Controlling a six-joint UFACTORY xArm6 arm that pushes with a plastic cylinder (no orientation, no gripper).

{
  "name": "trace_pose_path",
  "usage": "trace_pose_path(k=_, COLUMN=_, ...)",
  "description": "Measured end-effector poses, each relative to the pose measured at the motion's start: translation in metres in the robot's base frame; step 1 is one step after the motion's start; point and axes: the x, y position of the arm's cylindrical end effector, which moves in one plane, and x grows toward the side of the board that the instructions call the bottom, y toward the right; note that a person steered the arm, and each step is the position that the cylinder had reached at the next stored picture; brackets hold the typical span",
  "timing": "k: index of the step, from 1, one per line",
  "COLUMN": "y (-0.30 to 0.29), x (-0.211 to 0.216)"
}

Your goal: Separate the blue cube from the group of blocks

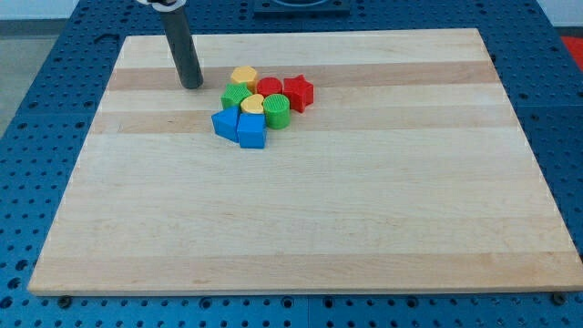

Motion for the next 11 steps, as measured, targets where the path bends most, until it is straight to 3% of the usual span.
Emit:
trace_pose_path(k=1, y=0.024, x=0.038)
trace_pose_path(k=2, y=0.024, x=0.038)
trace_pose_path(k=4, y=0.033, x=0.083)
trace_pose_path(k=5, y=0.036, x=0.082)
trace_pose_path(k=8, y=0.122, x=0.088)
trace_pose_path(k=11, y=0.142, x=0.110)
